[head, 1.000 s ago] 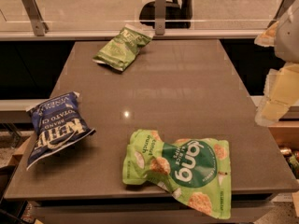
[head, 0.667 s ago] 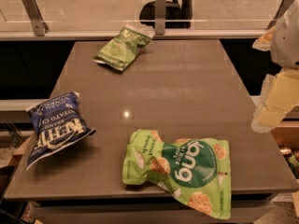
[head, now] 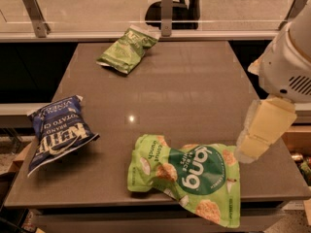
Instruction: Move green rice chip bag near green jalapeno chip bag
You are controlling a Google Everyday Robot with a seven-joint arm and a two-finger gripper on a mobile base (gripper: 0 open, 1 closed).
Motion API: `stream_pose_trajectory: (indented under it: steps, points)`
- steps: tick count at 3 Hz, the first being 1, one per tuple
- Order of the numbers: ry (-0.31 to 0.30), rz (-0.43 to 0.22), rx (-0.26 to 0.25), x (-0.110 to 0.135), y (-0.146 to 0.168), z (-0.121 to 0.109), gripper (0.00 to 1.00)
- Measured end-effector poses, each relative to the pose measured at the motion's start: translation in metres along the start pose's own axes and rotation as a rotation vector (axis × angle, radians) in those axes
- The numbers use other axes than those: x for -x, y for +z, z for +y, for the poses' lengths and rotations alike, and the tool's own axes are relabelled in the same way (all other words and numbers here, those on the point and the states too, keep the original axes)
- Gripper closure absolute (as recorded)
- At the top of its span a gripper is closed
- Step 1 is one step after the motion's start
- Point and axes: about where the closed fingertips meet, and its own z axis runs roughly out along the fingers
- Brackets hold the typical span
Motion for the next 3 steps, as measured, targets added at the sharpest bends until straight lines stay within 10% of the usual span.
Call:
stream_pose_trajectory:
  steps: [3]
  points:
    - [0.166, -0.117, 0.040, 0.018, 0.057, 0.080, 0.00]
